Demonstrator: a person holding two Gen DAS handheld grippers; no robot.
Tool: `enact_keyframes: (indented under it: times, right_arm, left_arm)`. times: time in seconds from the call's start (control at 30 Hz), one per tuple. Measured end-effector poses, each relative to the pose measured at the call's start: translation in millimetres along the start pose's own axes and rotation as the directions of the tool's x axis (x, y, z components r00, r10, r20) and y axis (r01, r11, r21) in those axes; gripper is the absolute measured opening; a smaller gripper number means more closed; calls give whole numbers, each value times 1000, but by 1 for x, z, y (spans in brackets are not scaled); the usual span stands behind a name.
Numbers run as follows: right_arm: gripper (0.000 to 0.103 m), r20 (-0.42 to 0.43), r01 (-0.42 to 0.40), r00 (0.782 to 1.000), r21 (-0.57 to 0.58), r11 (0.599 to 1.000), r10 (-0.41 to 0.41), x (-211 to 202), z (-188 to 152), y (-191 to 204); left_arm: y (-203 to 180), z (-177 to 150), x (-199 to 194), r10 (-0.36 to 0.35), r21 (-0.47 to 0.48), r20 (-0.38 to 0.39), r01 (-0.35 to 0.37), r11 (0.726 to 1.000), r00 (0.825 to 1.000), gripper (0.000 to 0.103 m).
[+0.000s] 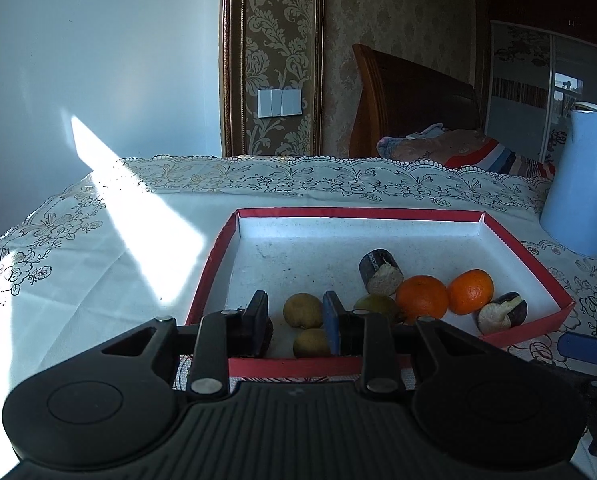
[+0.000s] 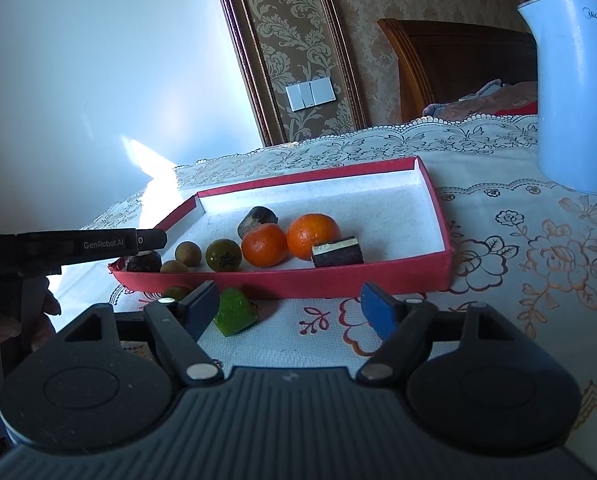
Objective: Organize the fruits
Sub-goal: 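Open the left tool to drop the brown fruit while the right tool grasps the green cucumber chunk, then grasp the dark green round fruit beside the tray with the left tool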
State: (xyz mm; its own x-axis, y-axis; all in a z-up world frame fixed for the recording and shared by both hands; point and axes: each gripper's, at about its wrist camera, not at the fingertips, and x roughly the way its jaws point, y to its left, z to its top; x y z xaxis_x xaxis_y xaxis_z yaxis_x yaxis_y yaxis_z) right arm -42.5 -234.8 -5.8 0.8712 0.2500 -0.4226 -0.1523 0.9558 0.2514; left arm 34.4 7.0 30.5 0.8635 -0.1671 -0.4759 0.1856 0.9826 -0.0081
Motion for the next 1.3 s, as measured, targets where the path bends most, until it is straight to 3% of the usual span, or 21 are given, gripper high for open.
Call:
enact_keyframes:
  times: [0.07, 0.13, 0.17, 0.4, 0.6, 0.73, 0.83, 1.03, 1.3]
  right_arm:
    - [77, -16, -9, 1000, -38, 999, 9, 2, 0, 6]
    - [77, -37, -23, 999, -82, 996, 20, 5, 1, 13]
    - [77, -49, -29, 999, -101, 994, 24, 7, 1, 16]
    - [75, -137, -59, 990, -240, 969, 26, 29, 6, 41]
    - [66, -185, -58, 983, -286, 957, 4, 48, 8, 50]
    - [40, -213, -64, 977, -282, 957, 3, 58, 9, 50]
    - [27, -215, -73, 977, -292, 954, 9, 57, 7, 51]
    - [26, -184, -59, 983, -212, 975, 20, 40, 7, 41]
    - [26, -166, -10, 986, -127, 992, -11, 18, 2, 19]
  left_arm:
    - [4, -9, -9, -3, -2, -8, 3, 1000, 1000, 40]
    - [9, -17, -17, 7, -20, -3, -7, 1000, 1000, 65]
    - [12, -21, -21, 7, -28, 1, -7, 1000, 1000, 68]
    - [22, -39, -26, 6, -32, -36, -7, 999, 999, 69]
    - [28, -43, -26, -3, -60, -48, 0, 998, 999, 69]
    - [28, -44, -24, -5, -61, -55, 1, 998, 998, 69]
    - [27, -43, -23, -1, -55, -59, -2, 999, 998, 69]
    - [21, -42, -22, 4, -45, -61, -7, 999, 998, 69]
    - [-4, -41, -23, -50, 3, -57, 50, 999, 997, 69]
